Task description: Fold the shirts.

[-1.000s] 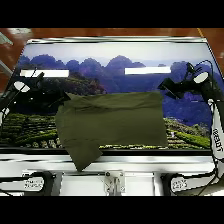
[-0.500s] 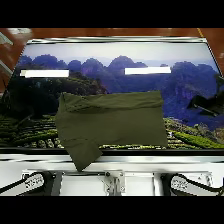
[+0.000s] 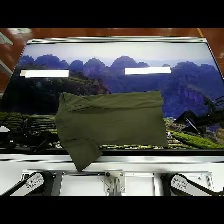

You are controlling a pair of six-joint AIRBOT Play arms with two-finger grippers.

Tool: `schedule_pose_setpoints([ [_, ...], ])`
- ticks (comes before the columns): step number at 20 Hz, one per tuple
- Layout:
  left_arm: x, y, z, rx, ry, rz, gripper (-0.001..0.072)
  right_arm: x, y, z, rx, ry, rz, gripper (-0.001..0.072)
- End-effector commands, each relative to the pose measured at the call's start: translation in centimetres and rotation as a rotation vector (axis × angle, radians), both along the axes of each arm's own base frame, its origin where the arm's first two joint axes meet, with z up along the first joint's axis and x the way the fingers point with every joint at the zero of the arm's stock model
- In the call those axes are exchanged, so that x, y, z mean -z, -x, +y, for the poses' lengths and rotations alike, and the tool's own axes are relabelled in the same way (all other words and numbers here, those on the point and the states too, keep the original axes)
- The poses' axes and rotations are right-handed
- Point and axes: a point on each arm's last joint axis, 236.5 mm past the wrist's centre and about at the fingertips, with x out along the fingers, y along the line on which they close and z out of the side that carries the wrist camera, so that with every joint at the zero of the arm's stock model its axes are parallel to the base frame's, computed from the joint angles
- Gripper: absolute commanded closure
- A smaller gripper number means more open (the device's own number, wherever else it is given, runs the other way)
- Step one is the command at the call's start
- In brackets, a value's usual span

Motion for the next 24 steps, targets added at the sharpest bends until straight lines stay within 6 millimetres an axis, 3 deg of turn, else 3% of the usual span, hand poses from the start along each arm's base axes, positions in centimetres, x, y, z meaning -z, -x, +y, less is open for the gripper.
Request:
schedule_pose_setpoints([
  [1,1.2,-0.6,-0.3,-0.058,0.005,-0.030,0.0043,0.1,-0.5,0.8,0.019,-0.036,-0.023,0.0016],
  [8,3.0,-3.1,-2.6,-0.080,0.027,-0.047,0.0045,0.2,-0.6,0.7,0.024,-0.030,-0.029,0.0016],
  [11,4.2,-2.8,-4.5,-0.038,0.044,-0.007,0.0062,0.2,-0.7,0.7,0.025,-0.028,-0.031,0.0017],
  [13,4.6,-2.5,-5.0,-0.023,0.052,0.015,0.0406,0.2,-0.6,0.7,0.024,-0.027,-0.029,0.0017],
  [14,4.5,-2.5,-5.1,-0.021,0.056,0.013,0.0533,0.3,-0.4,0.6,0.018,-0.023,-0.021,0.0016],
  [15,4.2,-2.6,-5.2,-0.013,0.064,0.012,0.0606,0.4,0.1,0.5,0.006,-0.015,-0.004,0.0016],
  [18,3.2,-3.1,-5.4,0.008,0.085,0.003,0.0613,2.1,3.8,-0.1,-0.059,0.026,0.120,0.0016],
  [20,2.7,-3.6,-5.4,0.019,0.092,-0.008,0.0613,3.7,5.5,1.8,-0.054,-0.037,0.162,0.0016],
  [21,2.4,-3.8,-5.4,0.023,0.095,-0.013,0.0614,4.6,6.1,2.6,-0.051,-0.059,0.165,0.0016],
  [24,1.6,-3.8,-5.7,0.054,0.114,-0.024,0.0613,7.1,6.3,2.5,0.011,-0.021,0.158,0.0017],
])
